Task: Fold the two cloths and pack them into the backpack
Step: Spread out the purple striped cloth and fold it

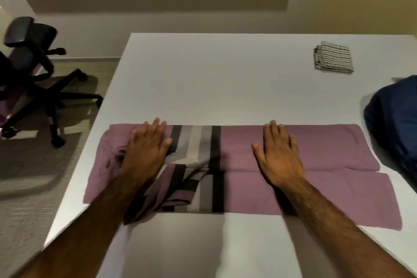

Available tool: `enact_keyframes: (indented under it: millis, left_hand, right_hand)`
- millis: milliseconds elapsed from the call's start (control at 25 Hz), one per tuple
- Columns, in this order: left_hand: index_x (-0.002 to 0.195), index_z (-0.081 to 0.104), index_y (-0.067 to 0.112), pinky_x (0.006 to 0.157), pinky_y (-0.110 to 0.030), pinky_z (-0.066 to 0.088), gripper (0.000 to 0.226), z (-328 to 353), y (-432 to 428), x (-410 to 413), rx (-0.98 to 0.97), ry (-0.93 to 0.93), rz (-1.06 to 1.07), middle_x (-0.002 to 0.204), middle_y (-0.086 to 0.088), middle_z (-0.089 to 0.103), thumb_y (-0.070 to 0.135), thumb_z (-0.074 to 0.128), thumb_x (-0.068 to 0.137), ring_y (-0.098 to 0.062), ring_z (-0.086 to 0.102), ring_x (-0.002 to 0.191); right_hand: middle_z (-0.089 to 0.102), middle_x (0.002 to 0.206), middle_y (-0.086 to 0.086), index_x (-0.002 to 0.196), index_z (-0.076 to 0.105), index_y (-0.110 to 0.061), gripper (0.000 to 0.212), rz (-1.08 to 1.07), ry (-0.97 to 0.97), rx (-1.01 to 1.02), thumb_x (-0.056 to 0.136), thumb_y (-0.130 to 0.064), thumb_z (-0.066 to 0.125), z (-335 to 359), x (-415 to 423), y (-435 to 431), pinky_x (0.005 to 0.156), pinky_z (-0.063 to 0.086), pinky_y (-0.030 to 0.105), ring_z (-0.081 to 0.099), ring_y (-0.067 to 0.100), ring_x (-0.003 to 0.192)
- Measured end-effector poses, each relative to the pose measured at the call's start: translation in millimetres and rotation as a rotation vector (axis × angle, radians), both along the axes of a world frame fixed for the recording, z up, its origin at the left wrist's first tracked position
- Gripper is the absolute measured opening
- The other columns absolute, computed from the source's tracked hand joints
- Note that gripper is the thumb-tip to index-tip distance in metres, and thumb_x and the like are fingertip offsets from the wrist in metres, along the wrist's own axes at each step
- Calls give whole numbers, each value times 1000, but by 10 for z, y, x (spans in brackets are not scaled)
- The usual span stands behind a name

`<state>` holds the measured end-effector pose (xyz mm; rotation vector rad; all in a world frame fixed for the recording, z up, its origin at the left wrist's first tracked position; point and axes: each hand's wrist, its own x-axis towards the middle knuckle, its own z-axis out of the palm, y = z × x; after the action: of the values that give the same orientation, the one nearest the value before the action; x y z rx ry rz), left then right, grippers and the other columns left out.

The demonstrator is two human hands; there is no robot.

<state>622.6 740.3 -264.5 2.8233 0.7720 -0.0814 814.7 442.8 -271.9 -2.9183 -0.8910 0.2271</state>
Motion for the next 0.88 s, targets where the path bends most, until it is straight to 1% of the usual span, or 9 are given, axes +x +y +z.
enact_keyframes:
  millis: [80,240,320,400,520,600,640,760,880]
  left_hand:
    - [163,11,26,126,-52,8,72,-95,170,-109,51,25,17,171,-2,9,61,3,100,-27,8,157]
    - [161,16,22,122,-58,14,81,-108,253,-103,50,-41,42,169,-6,16,70,4,98,-33,15,155]
    - [161,17,21,123,-57,14,82,-78,220,-94,50,-15,35,169,-7,16,71,3,97,-33,15,155]
    - [162,12,24,125,-54,9,81,-44,188,-90,28,-1,42,170,-4,11,71,3,97,-29,9,156]
    - [163,2,28,126,-48,-1,73,44,206,-159,-58,-23,-15,171,4,-2,67,7,101,-19,-5,157]
    - [163,8,29,127,-46,-3,67,119,247,-358,-78,-96,-101,171,7,-1,61,13,104,-13,-7,157]
    - [162,15,28,127,-45,-1,67,163,257,-496,-91,-135,-146,170,7,5,61,15,104,-11,-5,157]
    - [156,37,25,127,-46,8,68,232,255,-973,-95,-187,-286,166,4,24,64,21,103,-12,8,157]
    - [148,51,22,123,-54,23,69,180,175,-1370,30,-167,-445,161,-1,38,69,39,99,-21,23,155]
  right_hand:
    - [-13,169,2,161,-6,-14,76,-16,11,-39,103,-60,8,-10,91,-191,126,-4,44,-12,18,155]
    - [-11,169,2,161,-6,-15,76,-113,20,-44,102,-61,8,50,496,-841,125,-6,41,-10,16,156]
    - [-7,170,5,162,-4,-14,78,-201,14,-62,102,-62,9,68,732,-1165,126,-2,44,-6,18,156]
    - [6,170,11,160,6,-10,79,-257,8,-91,101,-61,12,115,908,-1369,126,8,52,4,24,156]
    - [36,151,25,141,36,0,69,-252,-166,-61,98,-50,17,318,855,-1214,115,28,60,32,37,141]
    - [45,146,25,138,47,-1,57,-117,-276,53,98,-37,27,475,550,-817,116,28,58,42,39,135]
    - [51,144,21,136,53,-5,51,-3,-263,128,100,-33,32,533,332,-565,118,25,56,47,35,133]
    - [66,133,5,130,65,-19,32,353,52,302,101,-24,51,689,-454,224,119,28,47,59,22,123]
    - [65,133,1,140,58,-21,44,530,263,358,96,-20,65,762,-1039,875,103,48,38,59,20,118]
